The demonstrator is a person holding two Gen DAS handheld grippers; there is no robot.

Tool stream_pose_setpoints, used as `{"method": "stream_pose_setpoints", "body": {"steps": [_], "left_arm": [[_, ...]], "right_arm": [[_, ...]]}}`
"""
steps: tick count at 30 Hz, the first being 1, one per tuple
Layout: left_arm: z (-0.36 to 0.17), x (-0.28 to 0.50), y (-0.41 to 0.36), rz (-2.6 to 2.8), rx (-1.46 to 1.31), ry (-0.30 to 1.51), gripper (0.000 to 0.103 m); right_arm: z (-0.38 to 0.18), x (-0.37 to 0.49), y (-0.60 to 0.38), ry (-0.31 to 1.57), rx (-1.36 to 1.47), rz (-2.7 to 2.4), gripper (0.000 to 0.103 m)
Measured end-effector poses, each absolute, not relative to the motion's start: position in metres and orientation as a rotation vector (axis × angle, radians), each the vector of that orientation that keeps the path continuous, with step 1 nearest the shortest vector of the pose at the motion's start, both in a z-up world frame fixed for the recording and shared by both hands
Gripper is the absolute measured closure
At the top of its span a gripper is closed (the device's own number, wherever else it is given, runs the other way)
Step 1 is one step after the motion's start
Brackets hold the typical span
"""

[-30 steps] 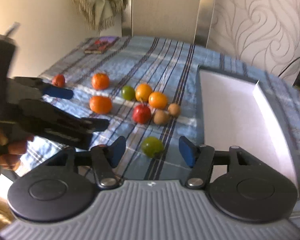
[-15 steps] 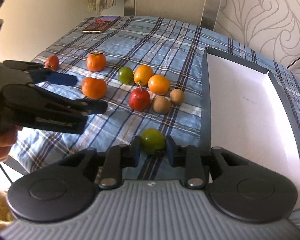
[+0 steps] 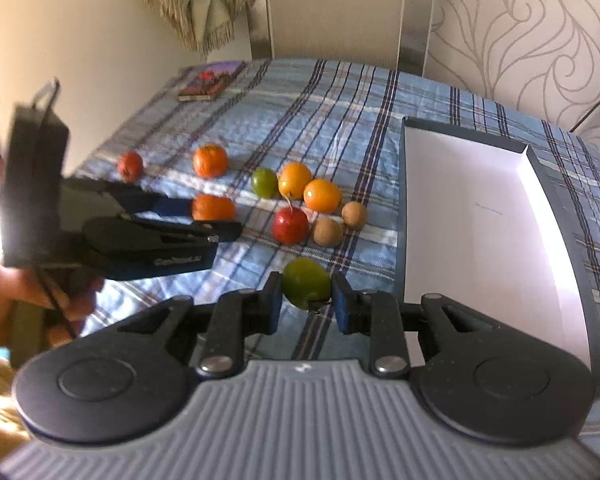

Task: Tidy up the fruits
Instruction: 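Close the left tool on the tangerine while the right tool closes on the lime, then lift and carry the tangerine with the left tool while the right tool carries the lime toward the box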

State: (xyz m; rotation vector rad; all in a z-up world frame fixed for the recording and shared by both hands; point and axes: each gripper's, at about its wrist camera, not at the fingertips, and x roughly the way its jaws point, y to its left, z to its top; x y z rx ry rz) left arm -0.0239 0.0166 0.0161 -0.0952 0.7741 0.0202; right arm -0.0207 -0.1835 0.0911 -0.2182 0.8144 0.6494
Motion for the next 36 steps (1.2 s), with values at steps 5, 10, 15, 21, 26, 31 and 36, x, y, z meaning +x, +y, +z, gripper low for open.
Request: {"method": "stream_pose_setpoints", "body": {"steps": [5, 10, 15, 21, 26, 31, 36], "left_arm": [[0.017, -0.028, 0.015, 0.031, -0.09, 0.768, 0.062], [0.022, -0.031, 0.015, 0.056, -0.079, 0.763, 0.063], [0.032, -0.037, 0.017, 0.071, -0.076, 0.743, 0.063], [0.046, -0.043, 0.02, 0.09, -0.089, 0.725, 0.063], [0.054, -0.048, 0.022, 0.115, -0.101, 0.727, 0.063], [0.055, -0.05, 0.019, 0.128, -0.094, 0.728, 0.063], [0.057, -0.045, 0.012, 0.119, -0.096, 0.723, 0.063]], "right_arm": [[0.105, -0.025, -0.187, 0.781, -0.143, 0.674, 0.074], [0.107, -0.032, -0.185, 0.752, -0.136, 0.694, 0.074], [0.105, -0.032, -0.186, 0.75, -0.121, 0.693, 0.074], [0.102, -0.034, -0.185, 0.74, -0.112, 0.721, 0.074], [0.1, -0.032, -0.186, 0.728, -0.089, 0.732, 0.074], [0.1, -0.031, -0.189, 0.722, -0.077, 0.745, 0.074], [0.102, -0.03, -0.196, 0.711, -0.078, 0.737, 0.074]]}}
